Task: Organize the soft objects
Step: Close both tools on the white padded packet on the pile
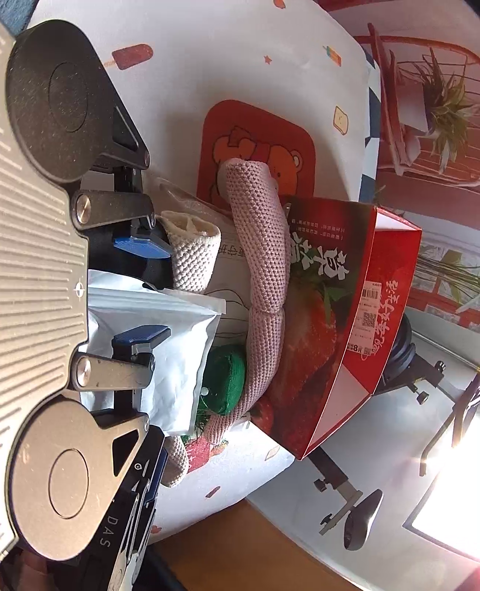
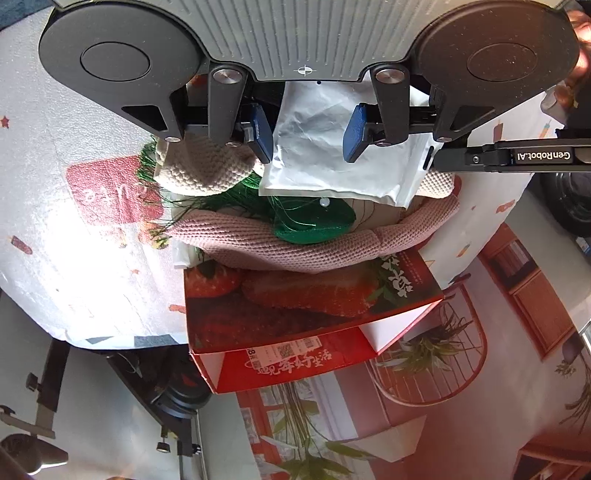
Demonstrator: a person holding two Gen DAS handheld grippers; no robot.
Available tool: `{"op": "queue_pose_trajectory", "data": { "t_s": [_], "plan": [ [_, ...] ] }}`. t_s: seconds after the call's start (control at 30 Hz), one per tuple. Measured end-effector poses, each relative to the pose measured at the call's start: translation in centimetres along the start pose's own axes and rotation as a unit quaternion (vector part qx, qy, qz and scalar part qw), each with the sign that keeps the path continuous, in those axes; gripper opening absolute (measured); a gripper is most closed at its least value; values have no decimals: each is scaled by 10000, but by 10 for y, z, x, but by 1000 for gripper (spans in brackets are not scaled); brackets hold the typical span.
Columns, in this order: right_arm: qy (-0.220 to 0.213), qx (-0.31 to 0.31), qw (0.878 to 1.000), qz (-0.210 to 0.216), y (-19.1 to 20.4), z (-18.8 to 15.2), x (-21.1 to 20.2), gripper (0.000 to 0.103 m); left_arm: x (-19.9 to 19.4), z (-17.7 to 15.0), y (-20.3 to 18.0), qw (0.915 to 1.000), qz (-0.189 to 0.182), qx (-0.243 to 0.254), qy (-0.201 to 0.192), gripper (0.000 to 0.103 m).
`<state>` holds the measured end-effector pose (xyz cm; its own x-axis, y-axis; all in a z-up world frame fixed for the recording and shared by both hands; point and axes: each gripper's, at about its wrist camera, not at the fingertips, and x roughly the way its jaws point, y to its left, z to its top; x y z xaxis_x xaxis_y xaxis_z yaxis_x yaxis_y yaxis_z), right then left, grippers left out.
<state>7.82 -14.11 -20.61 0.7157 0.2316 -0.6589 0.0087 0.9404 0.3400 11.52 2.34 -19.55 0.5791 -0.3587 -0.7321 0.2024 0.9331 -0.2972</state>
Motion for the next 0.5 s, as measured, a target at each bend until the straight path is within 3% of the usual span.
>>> {"op": "queue_pose_trajectory", "data": {
  "t_s": [0.5],
  "plan": [
    [365, 170, 9991, 111, -8, -6, 24, 46, 20, -9, 0, 9994, -228, 28, 266, 41]
  ]
}}
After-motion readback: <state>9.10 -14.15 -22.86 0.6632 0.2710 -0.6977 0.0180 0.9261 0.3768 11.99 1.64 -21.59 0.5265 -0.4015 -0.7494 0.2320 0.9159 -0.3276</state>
